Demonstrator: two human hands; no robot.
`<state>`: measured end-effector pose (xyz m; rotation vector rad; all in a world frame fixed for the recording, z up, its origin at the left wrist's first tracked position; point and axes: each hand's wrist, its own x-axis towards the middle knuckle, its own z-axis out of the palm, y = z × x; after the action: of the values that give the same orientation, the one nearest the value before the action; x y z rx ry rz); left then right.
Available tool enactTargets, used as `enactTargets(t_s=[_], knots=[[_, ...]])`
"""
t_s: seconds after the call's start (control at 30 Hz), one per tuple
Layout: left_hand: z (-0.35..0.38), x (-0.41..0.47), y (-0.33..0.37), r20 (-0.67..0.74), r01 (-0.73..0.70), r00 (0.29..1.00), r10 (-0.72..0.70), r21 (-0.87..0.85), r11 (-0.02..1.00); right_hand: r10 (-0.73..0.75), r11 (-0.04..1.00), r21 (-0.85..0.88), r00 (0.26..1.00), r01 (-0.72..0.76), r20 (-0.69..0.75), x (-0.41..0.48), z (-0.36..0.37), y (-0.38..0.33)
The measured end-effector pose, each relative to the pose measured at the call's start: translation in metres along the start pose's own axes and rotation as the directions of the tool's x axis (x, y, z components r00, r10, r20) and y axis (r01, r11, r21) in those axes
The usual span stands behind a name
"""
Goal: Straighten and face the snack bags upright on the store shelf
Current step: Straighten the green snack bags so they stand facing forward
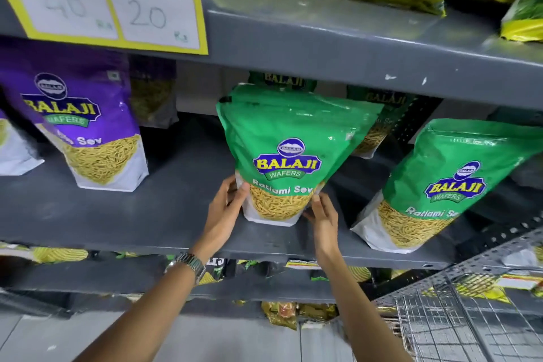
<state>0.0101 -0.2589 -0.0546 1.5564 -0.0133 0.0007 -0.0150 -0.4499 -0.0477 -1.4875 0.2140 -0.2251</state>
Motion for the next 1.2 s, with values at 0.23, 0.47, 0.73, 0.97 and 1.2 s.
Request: enactTargets(t_s=[0.23, 0.47, 0.73, 0.97, 1.2], knots=[[0.004, -0.022, 0.003, 0.031, 0.019, 0.999, -0.019, -0.025, 1.000, -0.018, 1.000, -0.016, 0.998, 0.017, -0.053, -0.026, -0.007, 0.002], [0.004, -0.036, 0.002, 0.032, 0.041, 0.999, -0.039, -0.060, 0.997, -0.008, 1.000, 0.023, 0.995, 0.010, -0.100, -0.038, -0.009, 0.002], [0.009, -0.043, 0.007, 0.018, 0.015, 1.000, -0.013, -0.111, 0.994, 0.001, 0.999, 0.047, 0.988, 0.007, -0.157, -0.039, -0.008, 0.007], [-0.008, -0.046, 0.016, 0.000, -0.071, 0.997, 0.071, -0.061, 0.996, -0.171, 0.985, -0.115, 0.794, 0.128, -0.584, -0.063, 0.014, 0.003], [-0.134, -0.046, 0.021, -0.426, -0.271, 0.886, 0.185, -0.149, 0.951, -0.393, 0.888, -0.311, 0.910, 0.338, -0.133, -0.142, 0.127, 0.022]])
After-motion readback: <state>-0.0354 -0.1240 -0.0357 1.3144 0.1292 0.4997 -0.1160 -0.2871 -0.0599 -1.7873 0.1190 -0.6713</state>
